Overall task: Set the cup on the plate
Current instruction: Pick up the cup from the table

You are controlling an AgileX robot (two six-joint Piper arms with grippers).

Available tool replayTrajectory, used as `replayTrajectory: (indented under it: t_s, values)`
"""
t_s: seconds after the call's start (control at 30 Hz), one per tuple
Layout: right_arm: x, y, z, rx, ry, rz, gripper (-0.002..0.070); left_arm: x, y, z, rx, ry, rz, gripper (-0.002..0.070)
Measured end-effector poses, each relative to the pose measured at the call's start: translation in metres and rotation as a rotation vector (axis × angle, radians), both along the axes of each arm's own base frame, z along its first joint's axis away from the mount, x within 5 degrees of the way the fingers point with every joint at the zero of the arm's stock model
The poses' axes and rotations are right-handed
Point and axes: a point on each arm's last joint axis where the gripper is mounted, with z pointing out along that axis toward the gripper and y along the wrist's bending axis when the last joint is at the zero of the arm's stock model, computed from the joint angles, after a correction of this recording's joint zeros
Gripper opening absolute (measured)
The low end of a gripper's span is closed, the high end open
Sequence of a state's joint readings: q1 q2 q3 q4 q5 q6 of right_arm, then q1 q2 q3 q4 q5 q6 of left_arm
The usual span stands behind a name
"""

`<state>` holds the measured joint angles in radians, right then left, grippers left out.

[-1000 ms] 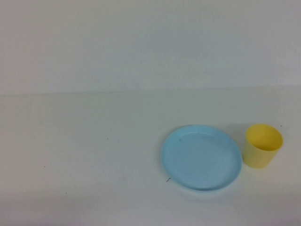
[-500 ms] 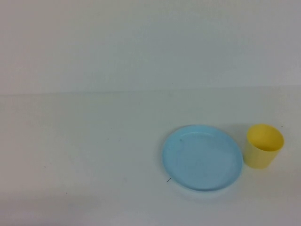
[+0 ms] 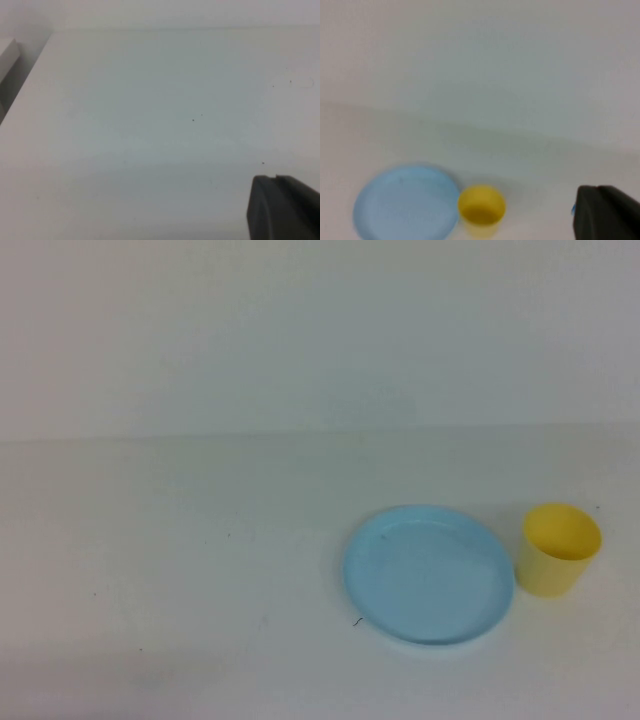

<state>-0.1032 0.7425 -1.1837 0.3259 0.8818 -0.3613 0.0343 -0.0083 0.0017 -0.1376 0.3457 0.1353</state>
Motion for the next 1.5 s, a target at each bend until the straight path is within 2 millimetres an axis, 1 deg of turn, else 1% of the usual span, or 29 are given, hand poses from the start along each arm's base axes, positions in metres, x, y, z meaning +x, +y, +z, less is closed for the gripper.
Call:
replayTrajectory:
  t_s: [0.03, 0.1, 0.13, 0.17, 0.23, 0.27, 0.33, 0.4, 0.43, 0.47, 0.53, 0.63, 0.73, 0.8, 0.9, 1.27, 1.33, 1.5]
  values:
    - [0.021, -0.001, 0.000, -0.002, 0.098, 0.020, 0.0000, 0.000, 0.000, 0.000, 0.000, 0.000, 0.000, 0.0000]
    - [0.060, -0.002, -0.006, 0.007, 0.290, 0.065, 0.0004, 0.000, 0.000, 0.000, 0.000, 0.000, 0.000, 0.0000]
    - [0.075, -0.003, -0.010, 0.013, 0.358, 0.084, 0.0011, 0.000, 0.000, 0.000, 0.000, 0.000, 0.000, 0.0000]
    - [0.095, -0.003, -0.016, 0.023, 0.431, 0.107, 0.0027, 0.000, 0.000, 0.000, 0.000, 0.000, 0.000, 0.0000]
    - [0.132, -0.001, -0.030, 0.034, 0.555, 0.150, 0.0083, 0.000, 0.000, 0.000, 0.000, 0.000, 0.000, 0.0000]
    - [0.147, 0.001, -0.037, 0.038, 0.594, 0.167, 0.0111, 0.000, 0.000, 0.000, 0.000, 0.000, 0.000, 0.0000]
    - [0.183, 0.010, -0.057, 0.045, 0.675, 0.209, 0.0186, 0.000, 0.000, 0.000, 0.000, 0.000, 0.000, 0.0000]
    - [0.214, 0.021, -0.081, 0.042, 0.753, 0.244, 0.0238, 0.000, 0.000, 0.000, 0.000, 0.000, 0.000, 0.0000]
    - [0.228, 0.027, -0.095, 0.028, 0.793, 0.257, 0.0258, 0.000, 0.000, 0.000, 0.000, 0.000, 0.000, 0.0000]
    - [0.238, 0.031, -0.106, 0.010, 0.826, 0.258, 0.0271, 0.000, 0.000, 0.000, 0.000, 0.000, 0.000, 0.0000]
    - [0.257, 0.042, -0.135, -0.049, 0.910, 0.244, 0.0288, 0.000, 0.000, 0.000, 0.000, 0.000, 0.000, 0.0000]
    - [0.275, 0.051, -0.173, -0.104, 1.010, 0.228, 0.0307, 0.000, 0.000, 0.000, 0.000, 0.000, 0.000, 0.0000]
    - [0.284, 0.055, -0.199, -0.136, 1.075, 0.219, 0.0318, 0.000, 0.000, 0.000, 0.000, 0.000, 0.000, 0.0000]
    - [0.288, 0.054, -0.210, -0.157, 1.101, 0.202, 0.0324, 0.000, 0.000, 0.000, 0.000, 0.000, 0.000, 0.0000]
    - [0.290, 0.053, -0.216, -0.175, 1.115, 0.186, 0.0333, 0.000, 0.000, 0.000, 0.000, 0.000, 0.000, 0.0000]
    - [0.292, 0.049, -0.219, -0.218, 1.106, 0.167, 0.0337, 0.000, 0.000, 0.000, 0.000, 0.000, 0.000, 0.0000]
    - [0.295, 0.049, -0.223, -0.218, 1.102, 0.165, 0.0337, 0.000, 0.000, 0.000, 0.000, 0.000, 0.000, 0.0000]
    - [0.301, 0.050, -0.241, -0.219, 1.136, 0.166, 0.0338, 0.000, 0.000, 0.000, 0.000, 0.000, 0.000, 0.0000]
